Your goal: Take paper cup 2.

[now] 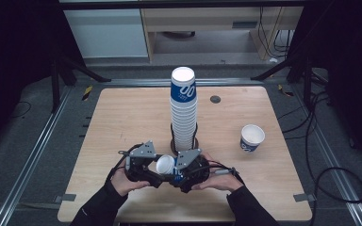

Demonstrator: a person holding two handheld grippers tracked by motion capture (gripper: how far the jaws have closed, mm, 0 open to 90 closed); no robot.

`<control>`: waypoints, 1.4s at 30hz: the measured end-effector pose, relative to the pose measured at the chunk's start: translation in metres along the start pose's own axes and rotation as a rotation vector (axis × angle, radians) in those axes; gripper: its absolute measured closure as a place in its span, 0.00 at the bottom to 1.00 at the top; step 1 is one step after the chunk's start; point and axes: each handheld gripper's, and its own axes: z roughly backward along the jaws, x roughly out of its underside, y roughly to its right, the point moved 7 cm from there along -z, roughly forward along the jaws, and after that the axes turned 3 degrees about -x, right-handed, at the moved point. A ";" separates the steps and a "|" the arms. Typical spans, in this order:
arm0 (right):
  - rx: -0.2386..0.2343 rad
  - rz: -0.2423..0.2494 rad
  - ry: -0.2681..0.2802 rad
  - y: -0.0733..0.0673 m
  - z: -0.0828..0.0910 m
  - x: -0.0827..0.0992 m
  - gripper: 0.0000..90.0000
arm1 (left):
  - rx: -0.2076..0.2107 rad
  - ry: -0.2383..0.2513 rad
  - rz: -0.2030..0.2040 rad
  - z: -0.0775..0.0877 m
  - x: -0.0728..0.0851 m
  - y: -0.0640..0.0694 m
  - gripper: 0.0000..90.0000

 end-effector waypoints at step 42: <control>0.057 -0.154 0.199 0.029 0.061 0.003 0.08 | -0.033 0.208 0.055 0.041 -0.002 -0.038 0.29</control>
